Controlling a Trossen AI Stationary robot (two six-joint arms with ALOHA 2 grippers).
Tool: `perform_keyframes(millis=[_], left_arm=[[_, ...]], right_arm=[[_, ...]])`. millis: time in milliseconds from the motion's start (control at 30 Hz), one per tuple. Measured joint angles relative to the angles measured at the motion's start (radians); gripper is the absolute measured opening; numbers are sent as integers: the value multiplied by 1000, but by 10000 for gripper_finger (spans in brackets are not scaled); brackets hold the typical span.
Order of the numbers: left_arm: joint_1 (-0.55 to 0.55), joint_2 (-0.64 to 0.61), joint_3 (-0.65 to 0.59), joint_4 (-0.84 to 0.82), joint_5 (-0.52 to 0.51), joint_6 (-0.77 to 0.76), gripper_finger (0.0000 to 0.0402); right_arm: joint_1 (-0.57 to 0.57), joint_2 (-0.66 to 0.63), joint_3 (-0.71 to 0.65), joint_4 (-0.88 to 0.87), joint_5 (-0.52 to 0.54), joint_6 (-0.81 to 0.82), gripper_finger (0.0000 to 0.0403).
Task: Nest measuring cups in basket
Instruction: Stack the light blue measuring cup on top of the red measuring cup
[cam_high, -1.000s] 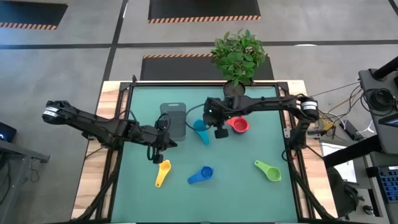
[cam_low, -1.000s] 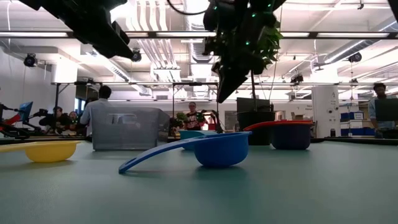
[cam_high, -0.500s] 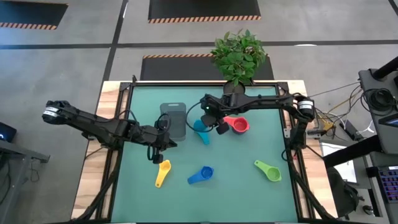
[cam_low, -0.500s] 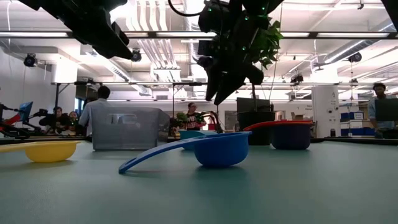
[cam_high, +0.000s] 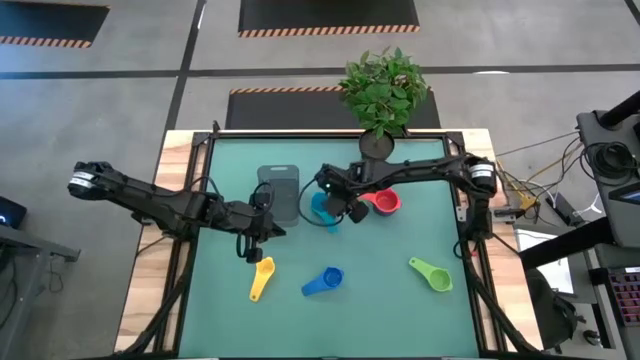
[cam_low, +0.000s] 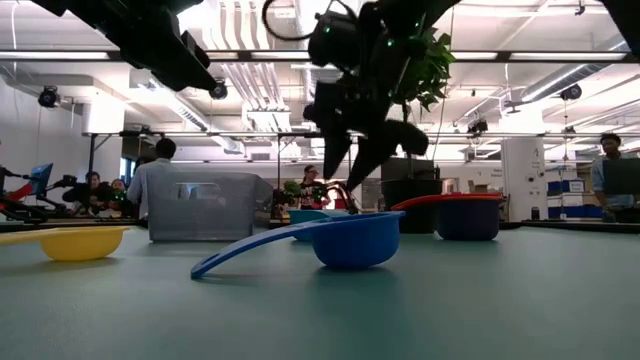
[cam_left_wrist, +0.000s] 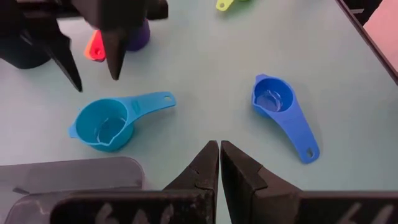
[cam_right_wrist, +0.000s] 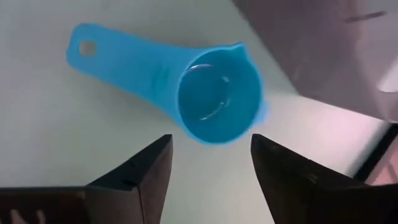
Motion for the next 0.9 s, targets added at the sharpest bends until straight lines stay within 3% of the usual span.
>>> perform_keyframes(millis=[600,900], left_arm=[[0,0,0,5,0,4,0],[0,0,0,9,0,5,0]], right_arm=[[6,110,6,12,19,-103,159],[35,132,6,14,20,-77,88]])
